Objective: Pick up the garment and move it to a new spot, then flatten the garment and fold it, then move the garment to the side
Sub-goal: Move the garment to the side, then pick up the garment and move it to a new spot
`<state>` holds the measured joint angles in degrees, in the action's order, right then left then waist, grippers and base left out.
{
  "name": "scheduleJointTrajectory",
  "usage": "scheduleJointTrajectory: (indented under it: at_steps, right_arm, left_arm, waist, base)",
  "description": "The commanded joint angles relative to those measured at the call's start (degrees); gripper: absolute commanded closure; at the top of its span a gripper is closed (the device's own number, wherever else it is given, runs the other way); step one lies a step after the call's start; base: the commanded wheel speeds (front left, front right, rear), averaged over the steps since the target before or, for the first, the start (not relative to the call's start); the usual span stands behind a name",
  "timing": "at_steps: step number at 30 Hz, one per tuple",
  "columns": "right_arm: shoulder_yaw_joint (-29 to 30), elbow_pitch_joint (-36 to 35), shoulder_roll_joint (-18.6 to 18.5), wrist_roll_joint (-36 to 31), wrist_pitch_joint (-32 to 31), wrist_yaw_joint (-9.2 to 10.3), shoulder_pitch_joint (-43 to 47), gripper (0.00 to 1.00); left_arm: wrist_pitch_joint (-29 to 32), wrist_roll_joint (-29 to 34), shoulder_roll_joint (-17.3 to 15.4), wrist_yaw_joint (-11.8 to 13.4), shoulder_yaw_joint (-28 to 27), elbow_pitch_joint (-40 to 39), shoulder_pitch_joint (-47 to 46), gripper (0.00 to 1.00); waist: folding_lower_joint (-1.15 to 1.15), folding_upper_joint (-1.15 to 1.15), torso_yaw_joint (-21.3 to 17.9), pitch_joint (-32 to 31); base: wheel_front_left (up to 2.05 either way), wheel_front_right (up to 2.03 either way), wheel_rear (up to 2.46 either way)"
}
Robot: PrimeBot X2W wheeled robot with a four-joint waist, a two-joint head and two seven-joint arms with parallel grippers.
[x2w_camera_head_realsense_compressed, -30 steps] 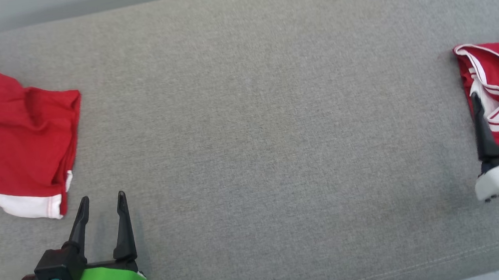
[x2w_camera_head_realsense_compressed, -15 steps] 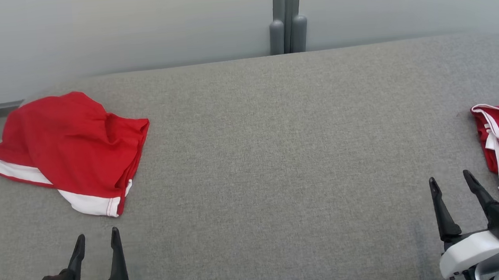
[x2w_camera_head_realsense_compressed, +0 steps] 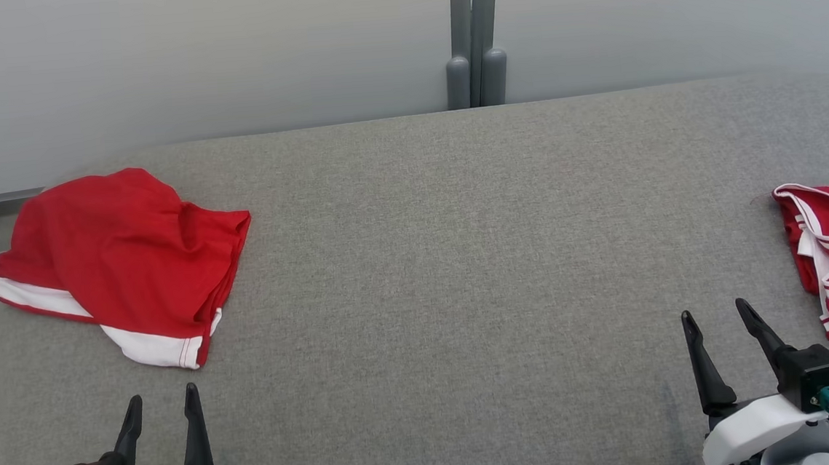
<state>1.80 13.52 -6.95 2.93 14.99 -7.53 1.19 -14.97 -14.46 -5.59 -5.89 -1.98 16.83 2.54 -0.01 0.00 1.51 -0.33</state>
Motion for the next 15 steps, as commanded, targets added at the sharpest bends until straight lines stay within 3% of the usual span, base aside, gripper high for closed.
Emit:
scheduleJointTrajectory:
  at_steps: [1,15]
  right_arm:
    - [0.0,0.0,-0.3,0.4,0.2,0.07,0.5,0.00]
    - [0.5,0.2,-0.6,0.4,0.3,0.07,1.0,0.00]
  left_arm:
    - [-0.3,0.6,0.3,-0.2,-0.5,0.0,-0.1,0.00]
    - [-0.3,1.7,1.2,-1.2,-1.5,0.5,-0.6,0.00]
  waist:
    - [0.01,0.00,0.1,0.1]
    - [0.01,0.00,1.1,0.4]
  base:
    - [0.00,0.00,0.00]
    - [0.00,0.00,0.00]
